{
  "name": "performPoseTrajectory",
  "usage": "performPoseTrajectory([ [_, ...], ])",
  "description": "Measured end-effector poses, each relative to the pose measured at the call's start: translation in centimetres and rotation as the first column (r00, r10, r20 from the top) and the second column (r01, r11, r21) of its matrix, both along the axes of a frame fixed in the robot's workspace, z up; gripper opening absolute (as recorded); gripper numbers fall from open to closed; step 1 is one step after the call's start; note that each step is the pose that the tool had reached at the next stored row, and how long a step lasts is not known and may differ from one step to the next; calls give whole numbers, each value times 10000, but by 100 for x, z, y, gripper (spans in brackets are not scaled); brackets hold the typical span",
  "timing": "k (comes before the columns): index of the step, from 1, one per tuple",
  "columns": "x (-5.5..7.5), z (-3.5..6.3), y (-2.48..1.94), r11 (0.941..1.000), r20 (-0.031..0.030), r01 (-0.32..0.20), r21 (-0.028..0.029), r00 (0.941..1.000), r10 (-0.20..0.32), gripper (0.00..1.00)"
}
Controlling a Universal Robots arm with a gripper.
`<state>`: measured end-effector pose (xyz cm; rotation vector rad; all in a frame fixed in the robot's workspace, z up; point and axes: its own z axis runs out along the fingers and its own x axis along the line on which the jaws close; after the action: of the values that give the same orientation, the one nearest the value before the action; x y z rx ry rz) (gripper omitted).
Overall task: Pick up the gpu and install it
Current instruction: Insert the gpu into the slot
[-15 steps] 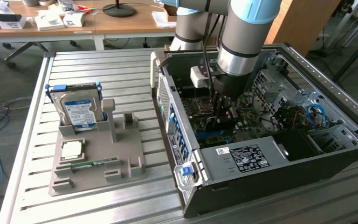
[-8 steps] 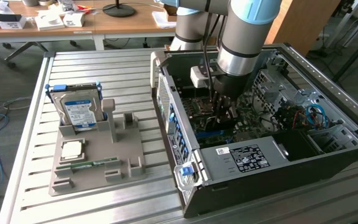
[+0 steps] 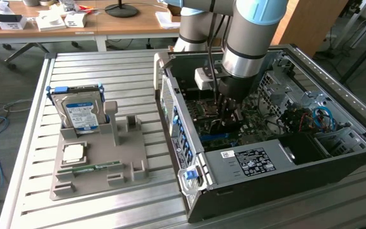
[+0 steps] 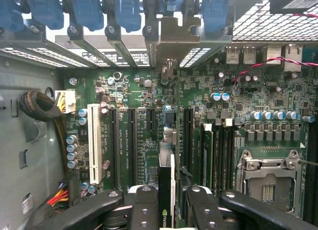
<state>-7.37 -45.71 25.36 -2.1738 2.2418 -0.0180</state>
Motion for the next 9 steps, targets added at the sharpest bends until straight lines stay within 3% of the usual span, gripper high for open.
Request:
performPoseTrajectory([
  [9, 0, 0, 0, 10000, 13, -2, 28, 10000, 2, 26],
])
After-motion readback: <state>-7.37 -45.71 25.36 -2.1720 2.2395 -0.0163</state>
